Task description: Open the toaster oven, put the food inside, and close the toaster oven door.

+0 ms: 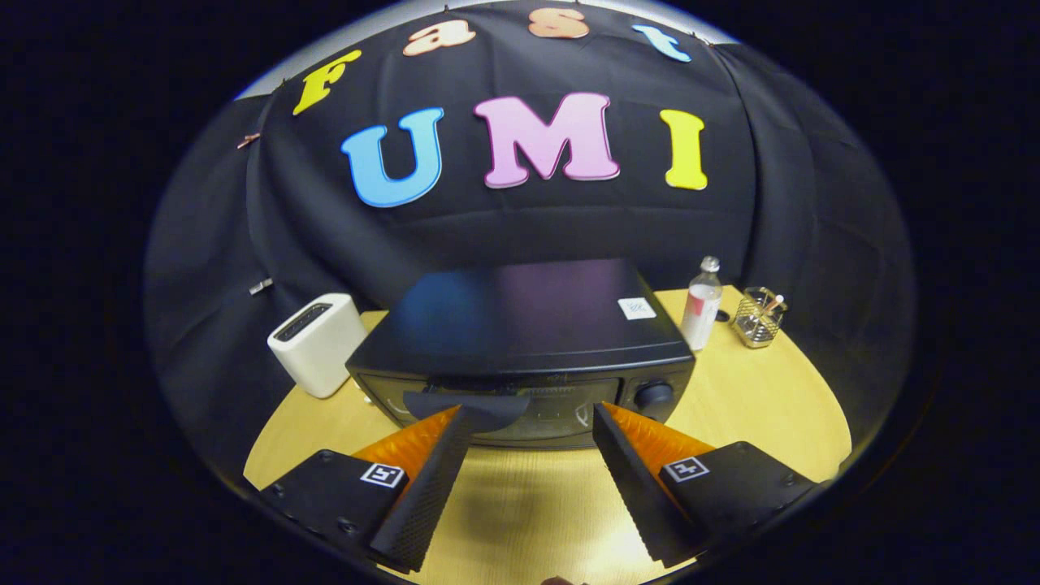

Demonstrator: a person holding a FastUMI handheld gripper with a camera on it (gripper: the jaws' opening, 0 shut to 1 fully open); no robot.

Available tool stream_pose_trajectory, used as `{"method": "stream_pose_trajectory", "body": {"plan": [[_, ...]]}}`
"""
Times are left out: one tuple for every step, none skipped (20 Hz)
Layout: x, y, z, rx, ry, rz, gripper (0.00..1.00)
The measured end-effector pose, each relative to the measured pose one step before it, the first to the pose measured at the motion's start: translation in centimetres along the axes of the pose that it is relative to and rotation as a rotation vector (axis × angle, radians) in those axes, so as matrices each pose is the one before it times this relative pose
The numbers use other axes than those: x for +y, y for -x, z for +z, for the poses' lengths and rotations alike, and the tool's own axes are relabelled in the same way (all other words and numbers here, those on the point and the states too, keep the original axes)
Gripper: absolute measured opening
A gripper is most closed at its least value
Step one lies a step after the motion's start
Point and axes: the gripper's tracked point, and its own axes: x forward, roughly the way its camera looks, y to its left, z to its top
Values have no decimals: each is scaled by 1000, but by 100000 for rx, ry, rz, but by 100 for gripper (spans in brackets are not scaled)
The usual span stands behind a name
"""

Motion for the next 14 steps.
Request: {"method": "stream_pose_trajectory", "body": {"plan": [[-691, 1240, 675, -3344, -951, -822, 99], [-825, 1269, 760, -2991, -789, -1015, 99], [-905, 1312, 828, -2849, -631, -1478, 99], [-1198, 1291, 1027, -2948, 521, -2364, 98], [-1265, 1168, 1191, -3564, 1832, -2620, 99], [-1250, 917, 1303, -3972, 1966, -2583, 98], [-1078, 891, 1216, -4020, 1530, -2206, 98], [-844, 703, 1029, -2670, -75, -1879, 98], [-592, 676, 797, -1974, -901, -1165, 98], [-662, 531, 765, -1823, -1265, -1214, 98], [-655, 565, 869, -1873, -1476, -1198, 98], [-496, 388, 801, -1963, -1357, -1357, 98], [-460, 117, 499, -1768, -1158, -1261, 98], [-341, -122, 354, -1522, -644, -1590, 98]]}}
